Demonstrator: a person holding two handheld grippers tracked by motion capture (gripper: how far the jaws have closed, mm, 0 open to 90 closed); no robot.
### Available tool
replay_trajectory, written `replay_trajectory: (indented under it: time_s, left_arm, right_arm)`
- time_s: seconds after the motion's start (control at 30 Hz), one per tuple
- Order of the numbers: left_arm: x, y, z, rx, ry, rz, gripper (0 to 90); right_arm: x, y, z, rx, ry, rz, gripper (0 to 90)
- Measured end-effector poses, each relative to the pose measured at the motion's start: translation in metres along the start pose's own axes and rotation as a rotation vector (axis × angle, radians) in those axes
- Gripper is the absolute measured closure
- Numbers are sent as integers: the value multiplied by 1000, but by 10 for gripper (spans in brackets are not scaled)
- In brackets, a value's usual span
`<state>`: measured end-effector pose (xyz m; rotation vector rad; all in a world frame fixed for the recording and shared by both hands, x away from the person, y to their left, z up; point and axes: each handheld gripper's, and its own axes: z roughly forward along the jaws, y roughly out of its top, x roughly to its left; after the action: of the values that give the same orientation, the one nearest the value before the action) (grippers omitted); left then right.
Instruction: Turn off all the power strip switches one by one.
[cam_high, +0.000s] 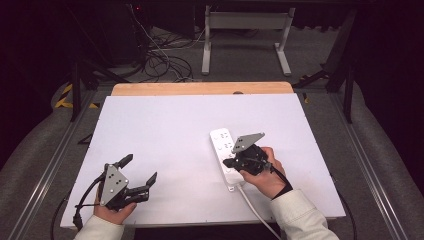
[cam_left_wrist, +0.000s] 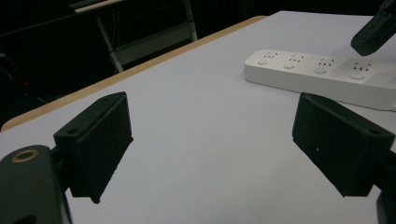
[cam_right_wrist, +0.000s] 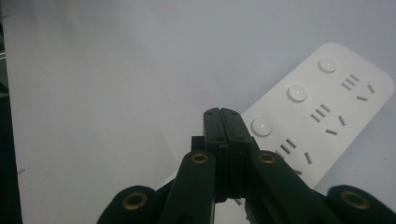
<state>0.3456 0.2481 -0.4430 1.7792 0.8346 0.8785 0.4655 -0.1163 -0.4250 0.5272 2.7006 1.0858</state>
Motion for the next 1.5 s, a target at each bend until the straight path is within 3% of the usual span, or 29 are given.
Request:
replay_trajectory:
  time_s: [0.57, 1.03, 1.5]
  left_arm:
    - [0, 0, 0, 0, 1, 2, 124]
    - [0, 0, 0, 0, 0, 1, 125]
    - [0, 0, -1, -3, 1, 0, 124]
  right_arm:
    - [-8, 9, 2, -33, -54, 9, 900]
    - [-23, 8, 27, 21, -80, 38, 900]
    - [-23, 6, 38, 64, -78, 31, 900]
